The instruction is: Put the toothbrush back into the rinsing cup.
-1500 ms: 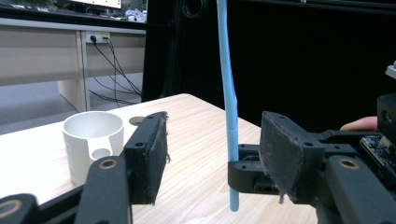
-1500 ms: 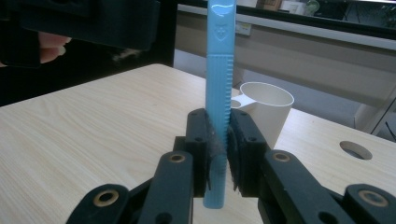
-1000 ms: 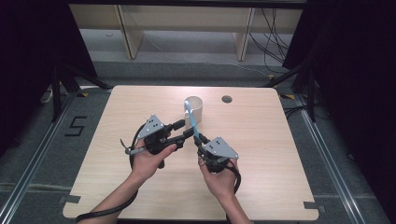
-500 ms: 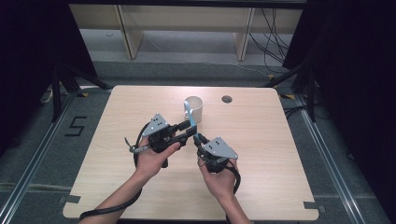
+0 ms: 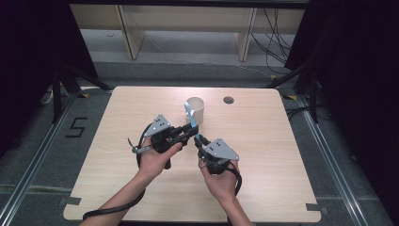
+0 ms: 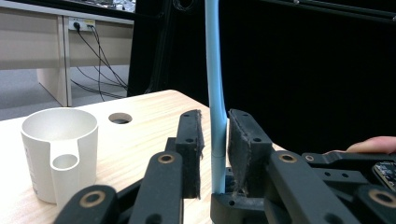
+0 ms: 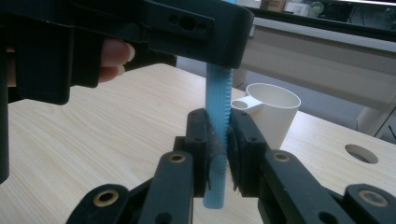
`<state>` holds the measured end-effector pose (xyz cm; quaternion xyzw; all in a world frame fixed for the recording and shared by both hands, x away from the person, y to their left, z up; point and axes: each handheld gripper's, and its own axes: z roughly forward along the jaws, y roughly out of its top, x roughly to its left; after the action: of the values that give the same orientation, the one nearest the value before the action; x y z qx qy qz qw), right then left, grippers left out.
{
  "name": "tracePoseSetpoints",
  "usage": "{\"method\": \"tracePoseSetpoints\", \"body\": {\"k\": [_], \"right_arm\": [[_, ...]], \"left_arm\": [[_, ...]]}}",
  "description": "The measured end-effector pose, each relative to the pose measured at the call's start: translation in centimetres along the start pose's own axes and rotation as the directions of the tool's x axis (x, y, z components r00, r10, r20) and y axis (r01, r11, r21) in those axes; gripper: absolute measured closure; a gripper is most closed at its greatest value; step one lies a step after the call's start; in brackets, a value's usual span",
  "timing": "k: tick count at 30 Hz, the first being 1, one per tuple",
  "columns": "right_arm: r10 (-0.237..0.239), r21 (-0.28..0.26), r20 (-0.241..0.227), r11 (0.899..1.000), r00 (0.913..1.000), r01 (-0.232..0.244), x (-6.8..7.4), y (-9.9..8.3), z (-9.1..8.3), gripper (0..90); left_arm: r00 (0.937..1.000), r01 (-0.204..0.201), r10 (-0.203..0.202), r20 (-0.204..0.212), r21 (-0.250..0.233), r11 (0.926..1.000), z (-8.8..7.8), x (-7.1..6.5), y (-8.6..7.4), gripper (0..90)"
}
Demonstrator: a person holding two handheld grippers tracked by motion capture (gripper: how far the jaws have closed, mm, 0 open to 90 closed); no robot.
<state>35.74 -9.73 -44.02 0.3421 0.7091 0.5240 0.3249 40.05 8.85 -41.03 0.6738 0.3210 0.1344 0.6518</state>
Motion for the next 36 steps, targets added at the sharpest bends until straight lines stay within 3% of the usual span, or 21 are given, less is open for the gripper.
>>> {"method": "tracePoseSetpoints", "body": {"k": [11,12,15,16,17,18,19,20,22,25,26,28,29,36], "right_arm": [[-0.01,-0.002,0.0,1.0,0.9999,0.01,0.1,0.0,0.1,79.4],[0.013,0.015,-0.009,1.0,0.9999,-0.012,0.2,0.0,0.1,79.3],[-0.014,0.002,-0.002,1.0,0.9999,0.014,0.0,0.0,0.2,79.0],[0.009,0.01,-0.003,1.0,1.0,-0.009,0.2,0.0,0.2,78.6],[0.006,0.013,-0.006,1.0,1.0,-0.006,0.1,0.0,0.4,74.4],[-0.043,0.016,0.003,0.999,0.9991,0.043,-0.1,0.0,0.4,71.7],[-0.043,0.016,0.003,0.999,0.9991,0.043,-0.1,0.0,0.4,71.7],[0.001,0.025,-0.001,1.0,1.0,-0.001,0.2,-0.1,0.4,69.3],[-0.019,0.022,0.014,1.0,0.9997,0.018,0.1,-0.2,0.5,64.4],[-0.018,0.018,-0.004,1.0,0.9998,0.018,0.0,-0.4,0.7,59.2],[-0.033,0.031,0.002,0.999,0.9995,0.033,0.0,-0.3,0.6,58.5],[-0.007,0.053,-0.006,0.999,1.0,0.008,0.2,-0.4,0.5,57.2],[-0.027,0.049,-0.013,0.998,0.9996,0.027,0.1,-0.4,0.5,56.7],[-0.034,0.055,-0.033,0.998,0.9989,0.036,-0.1,-0.9,-0.1,54.9]], "left_arm": [[0.9999,-0.015,0.015,0.006,-0.003,0.9999,0.1,-0.1,0.0,82.9],[0.9998,-0.017,0.017,0.003,-0.001,0.9999,0.1,-0.2,0.0,83.0],[0.9997,-0.024,0.024,0.003,0.003,0.9997,0.1,-0.2,0.0,83.3],[0.9997,-0.025,0.025,0.003,0.004,0.9997,0.1,-0.2,0.0,83.4],[0.9997,-0.026,0.026,0.003,0.004,0.9997,0.1,-0.2,-0.1,83.5],[0.9997,-0.024,0.024,0.002,0.002,0.9997,0.1,-0.2,-0.1,83.5],[0.9997,-0.025,0.025,0.001,0.001,0.9997,0.0,-0.1,-0.1,83.5],[0.9996,-0.029,0.029,-0.001,0.0,0.9996,0.0,-0.1,0.0,83.6],[0.9996,-0.03,0.03,0.0,-0.006,0.9995,0.0,0.0,0.0,83.5],[0.9991,-0.041,0.041,-0.012,-0.003,0.9991,-0.2,0.1,0.1,83.6],[0.9989,-0.044,0.044,-0.016,-0.005,0.999,-0.2,0.1,0.1,83.6],[0.9983,-0.052,0.052,-0.027,-0.007,0.9986,-0.3,0.3,0.2,83.6],[0.9982,-0.052,0.051,-0.031,-0.009,0.9986,-0.4,0.3,0.2,83.6],[0.9951,-0.077,0.076,-0.064,-0.019,0.9969,-0.9,0.9,0.5,83.5]]}}
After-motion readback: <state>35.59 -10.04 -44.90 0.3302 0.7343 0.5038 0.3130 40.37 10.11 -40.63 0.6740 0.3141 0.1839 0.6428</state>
